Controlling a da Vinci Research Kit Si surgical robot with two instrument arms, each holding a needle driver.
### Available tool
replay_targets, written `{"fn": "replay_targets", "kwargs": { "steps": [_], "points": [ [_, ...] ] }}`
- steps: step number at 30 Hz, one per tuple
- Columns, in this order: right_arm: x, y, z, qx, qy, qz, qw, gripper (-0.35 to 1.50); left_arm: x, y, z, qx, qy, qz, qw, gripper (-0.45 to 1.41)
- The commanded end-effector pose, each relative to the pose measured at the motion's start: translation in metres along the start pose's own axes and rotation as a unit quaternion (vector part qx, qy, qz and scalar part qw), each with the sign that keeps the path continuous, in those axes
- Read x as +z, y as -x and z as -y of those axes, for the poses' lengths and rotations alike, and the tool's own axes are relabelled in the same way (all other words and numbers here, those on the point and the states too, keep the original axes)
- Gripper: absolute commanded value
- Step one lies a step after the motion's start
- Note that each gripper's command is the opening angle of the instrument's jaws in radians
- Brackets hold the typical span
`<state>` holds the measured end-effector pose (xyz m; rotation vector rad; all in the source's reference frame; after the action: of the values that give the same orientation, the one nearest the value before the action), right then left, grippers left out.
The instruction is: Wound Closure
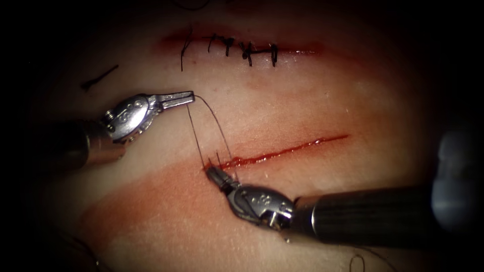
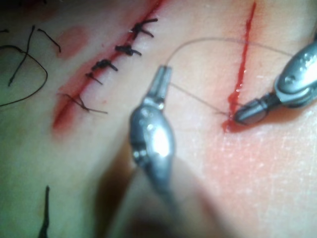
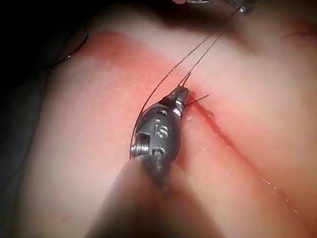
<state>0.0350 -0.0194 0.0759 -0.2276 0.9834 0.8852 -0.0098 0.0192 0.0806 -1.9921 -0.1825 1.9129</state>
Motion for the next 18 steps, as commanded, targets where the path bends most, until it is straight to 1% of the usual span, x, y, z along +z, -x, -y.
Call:
{"fn": "replay_targets", "kwargs": {
  "steps": [1,7,15,18],
  "points": [
    [-0.0003,0.0009,0.001,0.0,-0.002,0.002,1.0,-0.35,0.0007,0.0008,0.0004,0.0,-0.001,0.0,1.0,-0.45],
    [-0.0013,0.0017,0.0016,-0.004,-0.005,0.005,1.0,-0.35,0.0016,-0.0004,0.0026,0.004,-0.007,0.0,1.0,-0.45],
    [-0.0017,0.0021,0.0017,-0.006,-0.004,0.006,1.0,-0.35,0.0033,-0.0025,0.0064,0.013,-0.02,0.0,1.0,-0.45],
    [-0.0017,0.0022,0.0017,-0.006,-0.004,0.006,1.0,-0.35,0.0039,-0.0027,0.0073,0.014,-0.021,0.002,1.0,-0.45]
  ]
}}
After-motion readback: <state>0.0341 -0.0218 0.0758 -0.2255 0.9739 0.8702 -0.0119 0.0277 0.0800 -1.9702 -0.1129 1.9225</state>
